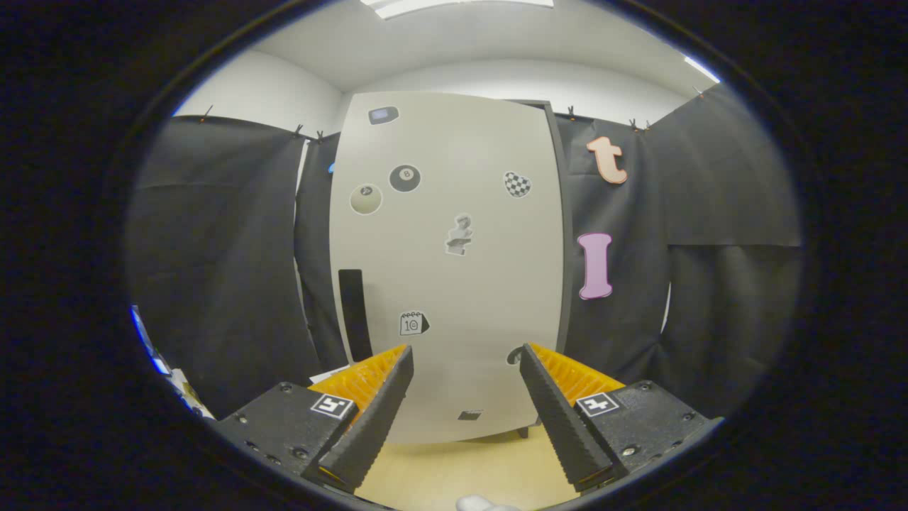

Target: Open the shoe cabinet door, grab the shoes and put them into the shoe cabinet, then close the shoe cabinet door.

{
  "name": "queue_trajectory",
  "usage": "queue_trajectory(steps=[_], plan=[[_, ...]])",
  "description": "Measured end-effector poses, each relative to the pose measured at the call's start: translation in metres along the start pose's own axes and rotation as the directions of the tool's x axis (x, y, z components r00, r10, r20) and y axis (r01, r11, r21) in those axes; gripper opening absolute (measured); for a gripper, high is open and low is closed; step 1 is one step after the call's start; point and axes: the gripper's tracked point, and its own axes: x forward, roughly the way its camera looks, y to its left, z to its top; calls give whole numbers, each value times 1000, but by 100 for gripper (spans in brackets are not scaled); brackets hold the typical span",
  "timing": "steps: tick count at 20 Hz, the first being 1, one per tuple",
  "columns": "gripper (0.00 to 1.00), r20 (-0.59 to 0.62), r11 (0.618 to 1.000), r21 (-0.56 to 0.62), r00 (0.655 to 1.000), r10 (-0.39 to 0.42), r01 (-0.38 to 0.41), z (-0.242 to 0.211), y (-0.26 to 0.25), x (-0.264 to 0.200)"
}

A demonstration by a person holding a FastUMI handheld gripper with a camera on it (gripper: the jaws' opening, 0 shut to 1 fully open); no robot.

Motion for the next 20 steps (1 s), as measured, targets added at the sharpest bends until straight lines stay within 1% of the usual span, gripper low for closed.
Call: queue_trajectory(steps=[4,9,14,20], plan=[[99,-15,998,1,998,-58,58,-10,-25,-37],[99,-19,993,13,993,-116,117,-19,-49,-69],[99,-21,990,11,990,-140,140,-22,-59,-85],[99,-6,991,-7,991,-132,132,-17,-55,-89]])
